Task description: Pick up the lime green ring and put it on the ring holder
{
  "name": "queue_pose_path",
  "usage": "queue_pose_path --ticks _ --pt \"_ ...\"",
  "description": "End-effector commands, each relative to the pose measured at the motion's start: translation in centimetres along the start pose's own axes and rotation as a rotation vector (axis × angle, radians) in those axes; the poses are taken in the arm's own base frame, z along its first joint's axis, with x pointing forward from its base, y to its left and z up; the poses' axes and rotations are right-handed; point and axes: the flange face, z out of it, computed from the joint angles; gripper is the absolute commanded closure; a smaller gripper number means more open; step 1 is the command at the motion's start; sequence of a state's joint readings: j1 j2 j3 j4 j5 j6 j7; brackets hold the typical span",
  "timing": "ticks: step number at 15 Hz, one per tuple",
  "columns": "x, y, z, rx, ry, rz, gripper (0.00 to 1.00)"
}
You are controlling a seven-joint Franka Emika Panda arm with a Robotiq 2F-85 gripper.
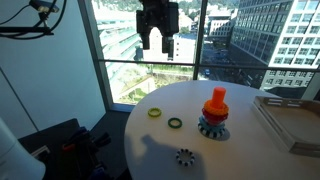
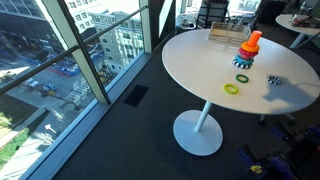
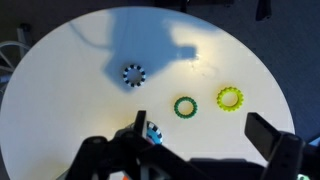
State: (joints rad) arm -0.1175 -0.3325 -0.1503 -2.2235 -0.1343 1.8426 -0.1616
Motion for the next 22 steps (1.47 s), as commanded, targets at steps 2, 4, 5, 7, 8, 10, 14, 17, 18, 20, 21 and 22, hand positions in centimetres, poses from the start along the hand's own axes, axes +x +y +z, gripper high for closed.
queue_pose_path --ticks 2,4,5,7,8,10,14,17,18,20,21,22 --pt "3.8 0.0 2.9 0.075 -0.035 -0.032 0.0" --pt "4.8 -0.9 4.6 0.092 -0.047 -0.026 0.0" --pt "5.2 -1.5 5.5 0.093 -0.045 -0.013 0.0" --pt "5.7 -2.5 6.7 0.098 -0.041 -0.001 0.0" --pt "5.9 -3.1 7.3 0.102 -0.039 0.011 0.0" --pt "5.9 -4.1 8.0 0.104 -0.033 0.034 0.0" --pt "5.8 -6.3 9.7 0.085 -0.005 0.088 0.0" --pt "5.5 -7.7 11.0 0.069 -0.007 0.099 0.0" --pt "5.9 -7.0 10.7 0.081 -0.017 0.08 0.0" --pt "5.8 -7.4 11.2 0.08 -0.025 0.077 0.0" --pt "5.8 -7.4 11.2 0.08 -0.025 0.077 0.0" --pt "5.8 -7.4 11.2 0.081 -0.025 0.078 0.0"
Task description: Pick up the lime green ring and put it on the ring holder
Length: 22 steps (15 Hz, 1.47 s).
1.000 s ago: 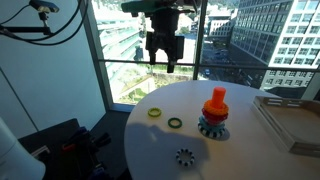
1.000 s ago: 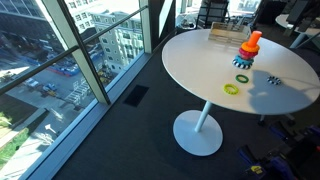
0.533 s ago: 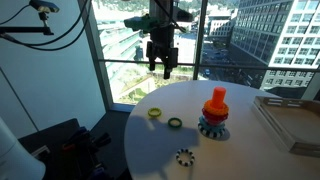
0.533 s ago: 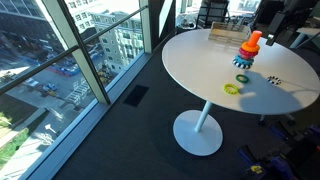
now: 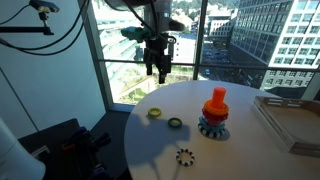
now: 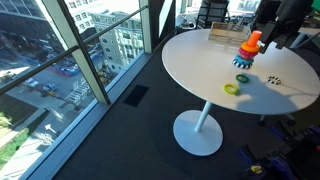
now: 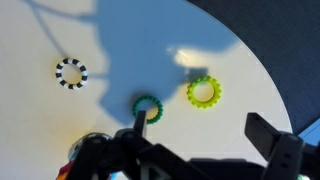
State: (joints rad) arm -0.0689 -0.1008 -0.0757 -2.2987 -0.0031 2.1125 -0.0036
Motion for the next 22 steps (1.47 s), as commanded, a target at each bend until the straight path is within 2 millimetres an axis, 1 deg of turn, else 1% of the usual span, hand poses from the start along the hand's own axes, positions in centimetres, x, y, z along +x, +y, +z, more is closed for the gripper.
queue_pose_path --ticks 1,3,8,10,16,22 --pt "0.0 0.1 0.0 0.0 -0.001 0.001 0.0" --pt "0.0 0.1 0.0 0.0 -0.001 0.002 0.0" --pt "0.7 -0.9 1.2 -0.002 -0.001 -0.023 0.0" --pt "1.2 -1.7 2.0 -0.013 0.003 -0.034 0.0" --pt "2.7 -3.7 6.6 -0.025 0.004 -0.056 0.0" --pt "3.7 -4.8 11.3 -0.043 -0.006 -0.053 0.0"
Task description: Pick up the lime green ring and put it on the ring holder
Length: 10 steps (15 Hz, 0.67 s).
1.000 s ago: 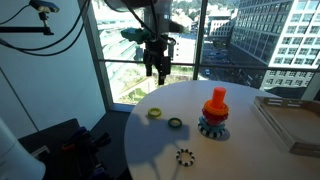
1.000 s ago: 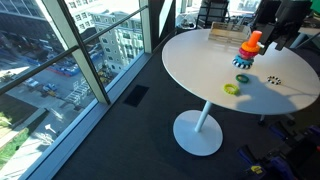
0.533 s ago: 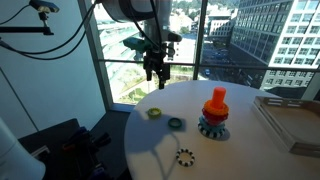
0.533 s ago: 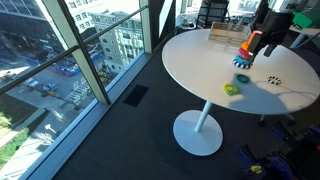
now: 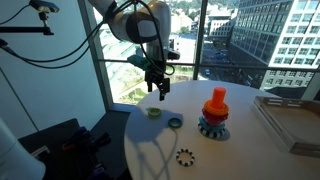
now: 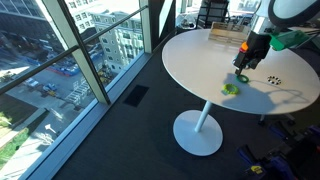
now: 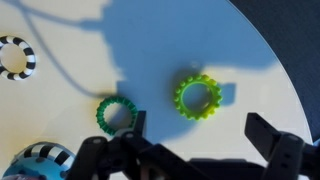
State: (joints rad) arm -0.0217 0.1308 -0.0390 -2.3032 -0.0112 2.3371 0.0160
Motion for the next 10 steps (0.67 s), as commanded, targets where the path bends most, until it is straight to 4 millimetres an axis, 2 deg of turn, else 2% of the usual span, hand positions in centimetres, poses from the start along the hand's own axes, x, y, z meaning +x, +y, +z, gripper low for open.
queue_pose_path --ticks 1,6,10 --pt "0.7 -0.9 2.2 -0.021 0.001 0.015 0.0" --pt "0.9 -2.0 5.2 -0.036 -0.031 0.017 0.0" --pt "0.7 -2.2 6.5 -0.066 -0.047 0.029 0.0"
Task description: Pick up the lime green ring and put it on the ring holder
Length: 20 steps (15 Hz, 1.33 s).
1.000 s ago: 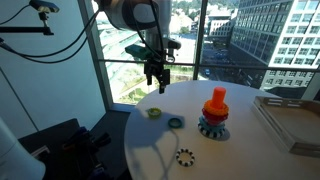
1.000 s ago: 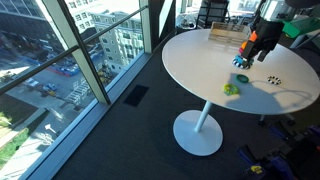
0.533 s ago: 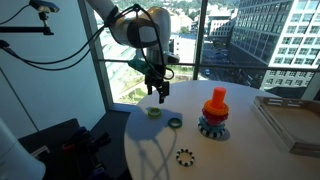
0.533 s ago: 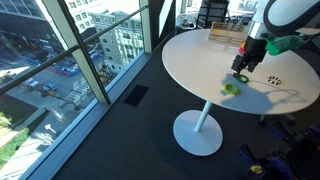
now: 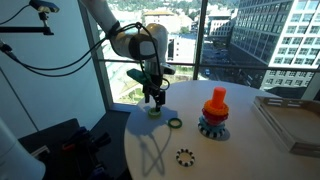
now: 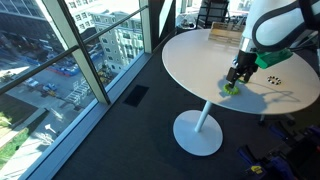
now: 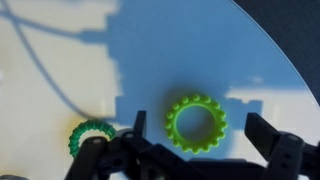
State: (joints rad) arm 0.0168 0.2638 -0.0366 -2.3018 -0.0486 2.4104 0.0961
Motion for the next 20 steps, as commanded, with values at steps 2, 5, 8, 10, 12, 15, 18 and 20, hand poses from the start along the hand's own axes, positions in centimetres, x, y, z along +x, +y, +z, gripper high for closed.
queue_pose_path --ticks 2,5,8,10,12,15,18,20 --pt "0.4 -0.1 0.7 -0.039 0.007 0.031 0.0" --pt "0.5 -0.1 1.3 -0.042 0.01 0.044 0.0" --pt "0.8 -0.1 2.0 -0.031 0.02 0.053 0.0" --pt "0.9 -0.1 2.2 -0.027 0.029 0.052 0.0" --pt "1.1 -0.2 2.3 -0.023 0.041 0.05 0.0" --pt "1.2 -0.4 2.3 -0.021 0.055 0.046 0.0" --pt "1.4 -0.6 2.4 -0.019 0.065 0.043 0.0" --pt "1.4 -0.7 2.4 -0.018 0.07 0.04 0.0"
